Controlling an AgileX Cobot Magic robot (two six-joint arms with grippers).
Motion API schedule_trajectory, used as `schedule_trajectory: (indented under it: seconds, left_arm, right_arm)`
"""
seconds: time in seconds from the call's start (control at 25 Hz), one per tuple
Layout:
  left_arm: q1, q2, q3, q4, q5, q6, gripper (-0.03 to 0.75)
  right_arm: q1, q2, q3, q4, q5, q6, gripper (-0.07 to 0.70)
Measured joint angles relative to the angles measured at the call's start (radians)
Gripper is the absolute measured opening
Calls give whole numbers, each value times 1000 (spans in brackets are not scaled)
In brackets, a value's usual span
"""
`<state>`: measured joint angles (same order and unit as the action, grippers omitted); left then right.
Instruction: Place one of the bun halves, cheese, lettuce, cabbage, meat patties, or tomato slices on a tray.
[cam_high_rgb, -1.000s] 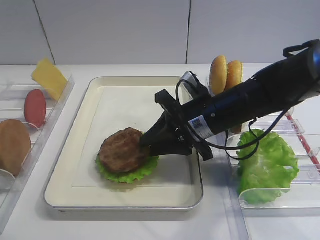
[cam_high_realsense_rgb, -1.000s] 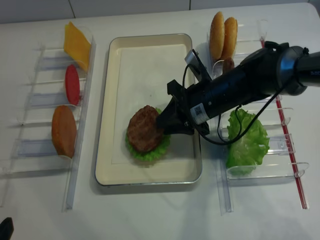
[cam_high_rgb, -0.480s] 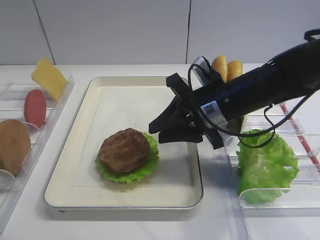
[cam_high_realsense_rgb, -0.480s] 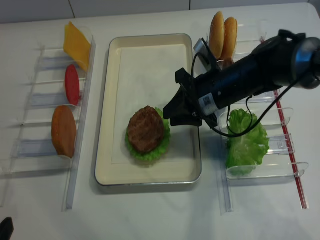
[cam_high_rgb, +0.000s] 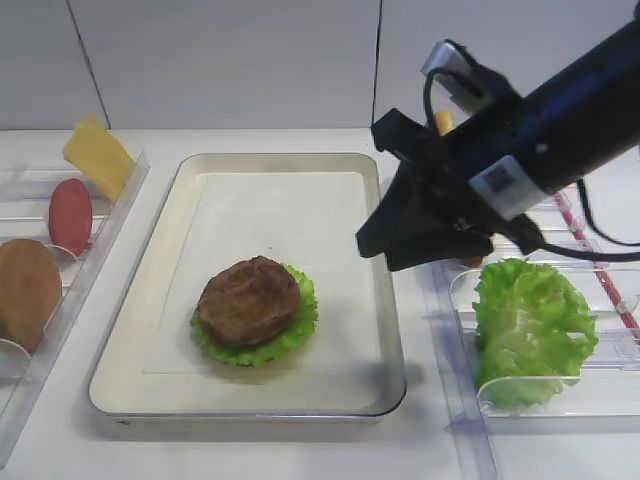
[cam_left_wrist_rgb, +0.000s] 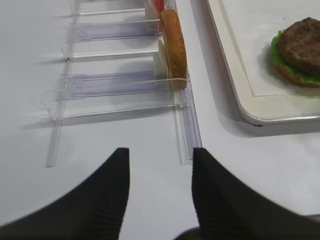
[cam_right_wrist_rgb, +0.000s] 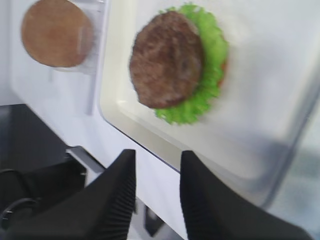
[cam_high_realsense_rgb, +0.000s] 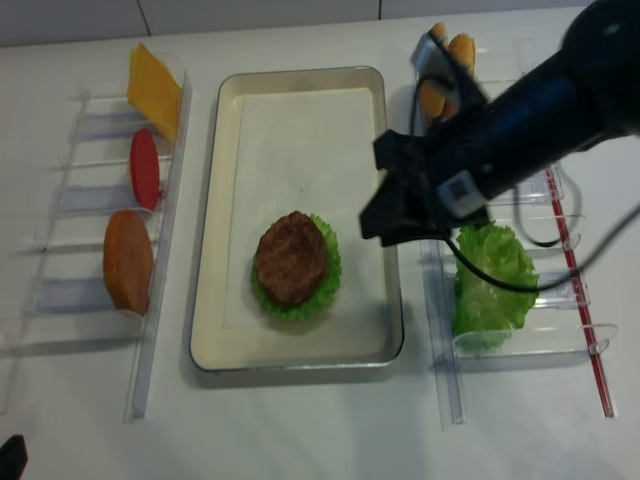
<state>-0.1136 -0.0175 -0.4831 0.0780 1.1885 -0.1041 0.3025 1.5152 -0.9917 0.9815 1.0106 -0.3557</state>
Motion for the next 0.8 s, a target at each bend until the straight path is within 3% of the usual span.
schedule_trajectory:
  seconds: [0.12,0.24,0.48,0.56,0.8]
  left_arm:
    - [0,0,0,0,0,0,294]
    - [0,0,0,0,0,0,294]
    - [0,0,0,0,0,0,294]
    - [0,0,0,0,0,0,294]
    - [0,0,0,0,0,0,294]
  right_arm:
    - [0,-112,0,-176,5,115,260]
    - [0,-229,0,-364,44,242,260]
    - [0,-481,6,-709,199,453,260]
    - [0,-572,6,-801,227,507,260]
    - [0,-852,17,-916,248,541,260]
